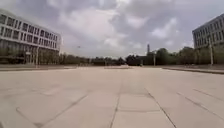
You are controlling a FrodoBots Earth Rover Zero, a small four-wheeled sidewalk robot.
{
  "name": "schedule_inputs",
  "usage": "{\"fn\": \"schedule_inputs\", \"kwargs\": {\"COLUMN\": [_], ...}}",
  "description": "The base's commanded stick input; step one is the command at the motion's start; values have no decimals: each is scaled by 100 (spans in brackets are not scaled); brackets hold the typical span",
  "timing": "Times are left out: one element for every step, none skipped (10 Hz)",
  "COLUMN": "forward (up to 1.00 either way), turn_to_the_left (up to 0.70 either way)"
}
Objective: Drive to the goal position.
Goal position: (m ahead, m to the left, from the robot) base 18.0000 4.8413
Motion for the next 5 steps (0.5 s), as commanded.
{"fn": "schedule_inputs", "kwargs": {"forward": [50,50,50,50,50], "turn_to_the_left": [-43,-52,-52,-49,-16]}}
